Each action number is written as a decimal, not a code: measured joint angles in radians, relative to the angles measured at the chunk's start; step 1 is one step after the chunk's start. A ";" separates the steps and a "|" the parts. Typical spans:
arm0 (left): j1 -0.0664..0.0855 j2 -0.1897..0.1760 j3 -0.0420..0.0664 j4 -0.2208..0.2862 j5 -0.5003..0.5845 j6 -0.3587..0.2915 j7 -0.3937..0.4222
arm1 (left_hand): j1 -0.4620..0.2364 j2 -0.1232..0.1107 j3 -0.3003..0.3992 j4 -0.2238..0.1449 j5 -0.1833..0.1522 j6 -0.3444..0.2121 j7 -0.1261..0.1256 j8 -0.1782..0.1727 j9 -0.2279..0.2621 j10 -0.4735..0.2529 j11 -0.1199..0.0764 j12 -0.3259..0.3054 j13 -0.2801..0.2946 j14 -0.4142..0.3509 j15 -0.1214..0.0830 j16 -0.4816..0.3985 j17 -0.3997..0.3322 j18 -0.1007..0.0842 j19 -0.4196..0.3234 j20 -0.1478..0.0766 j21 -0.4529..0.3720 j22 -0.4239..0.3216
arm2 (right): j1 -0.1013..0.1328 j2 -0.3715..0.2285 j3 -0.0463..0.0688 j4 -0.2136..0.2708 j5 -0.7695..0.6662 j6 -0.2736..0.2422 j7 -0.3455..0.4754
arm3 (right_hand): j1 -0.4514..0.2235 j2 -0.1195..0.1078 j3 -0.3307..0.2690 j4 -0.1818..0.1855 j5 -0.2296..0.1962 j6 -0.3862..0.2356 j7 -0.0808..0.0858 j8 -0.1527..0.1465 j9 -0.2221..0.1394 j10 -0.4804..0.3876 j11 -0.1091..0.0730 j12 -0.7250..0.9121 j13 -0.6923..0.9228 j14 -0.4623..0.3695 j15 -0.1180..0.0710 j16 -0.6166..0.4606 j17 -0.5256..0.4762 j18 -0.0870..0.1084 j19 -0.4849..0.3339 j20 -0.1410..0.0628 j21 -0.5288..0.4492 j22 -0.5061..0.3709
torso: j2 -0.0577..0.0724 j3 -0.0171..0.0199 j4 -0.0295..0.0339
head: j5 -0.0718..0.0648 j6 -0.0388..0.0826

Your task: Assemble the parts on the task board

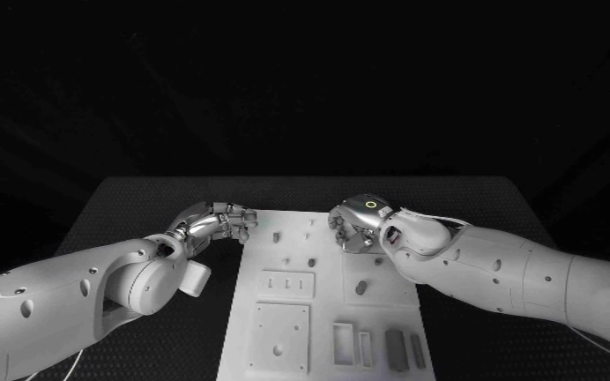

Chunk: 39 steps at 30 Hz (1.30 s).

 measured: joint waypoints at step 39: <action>0.000 -0.007 -0.001 -0.002 0.002 0.005 -0.010 | -0.004 -0.004 0.000 0.000 0.000 0.000 0.000 -0.004 0.003 -0.004 0.004 -0.008 -0.001 -0.007 0.000 0.000 0.000 0.000 -0.002 0.002 0.004 0.000 | 0.001 -0.033 0.001 0.041 -0.020 0.004 -0.037 | 0.022 -0.003 0.031 0.031 0.000 0.020 -0.010 0.005 0.011 0.021 -0.019 0.018 0.031 0.005 -0.005 0.015 -0.005 0.000 0.002 0.006 0.038 0.001 | 0.004 0.0009 0.0000 | -0.005 -0.002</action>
